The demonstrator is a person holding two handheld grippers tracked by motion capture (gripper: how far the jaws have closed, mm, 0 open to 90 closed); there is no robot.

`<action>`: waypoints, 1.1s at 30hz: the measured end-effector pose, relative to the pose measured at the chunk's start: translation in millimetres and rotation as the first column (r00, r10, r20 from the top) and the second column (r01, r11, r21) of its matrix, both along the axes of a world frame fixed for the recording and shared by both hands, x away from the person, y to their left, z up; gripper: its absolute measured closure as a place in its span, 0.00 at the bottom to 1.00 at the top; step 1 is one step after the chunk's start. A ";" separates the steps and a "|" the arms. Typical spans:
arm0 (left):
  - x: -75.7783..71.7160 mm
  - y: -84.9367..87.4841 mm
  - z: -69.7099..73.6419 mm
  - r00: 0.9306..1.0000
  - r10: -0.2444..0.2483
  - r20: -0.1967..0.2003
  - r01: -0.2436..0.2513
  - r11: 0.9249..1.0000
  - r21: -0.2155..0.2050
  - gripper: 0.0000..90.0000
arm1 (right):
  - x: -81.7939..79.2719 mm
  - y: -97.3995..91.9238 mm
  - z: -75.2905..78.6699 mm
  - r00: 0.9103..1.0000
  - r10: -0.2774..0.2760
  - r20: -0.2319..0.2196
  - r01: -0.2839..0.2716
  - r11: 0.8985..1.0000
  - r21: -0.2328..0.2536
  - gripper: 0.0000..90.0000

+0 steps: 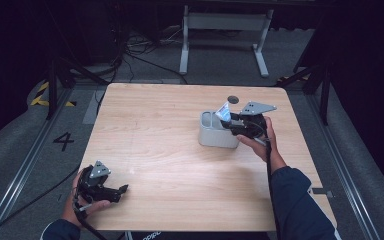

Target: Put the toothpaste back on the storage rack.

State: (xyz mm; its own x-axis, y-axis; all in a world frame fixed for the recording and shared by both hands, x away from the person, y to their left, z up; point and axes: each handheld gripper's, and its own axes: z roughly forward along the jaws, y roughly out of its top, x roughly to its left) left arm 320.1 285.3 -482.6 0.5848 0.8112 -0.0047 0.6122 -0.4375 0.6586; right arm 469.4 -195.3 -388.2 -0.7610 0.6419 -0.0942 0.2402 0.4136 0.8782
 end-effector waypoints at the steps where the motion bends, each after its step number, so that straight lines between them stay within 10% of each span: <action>1: 0.0 0.0 0.0 1.000 0.000 0.000 0.000 1.000 0.000 0.02 | -1.0 0.3 1.8 1.000 -0.003 0.005 0.003 1.000 0.001 0.64; 33: -0.1 0.0 0.0 1.000 -0.001 -0.001 0.001 1.000 0.000 0.02 | -7.0 -6.7 12.3 1.000 -0.008 0.021 0.008 1.000 0.012 0.60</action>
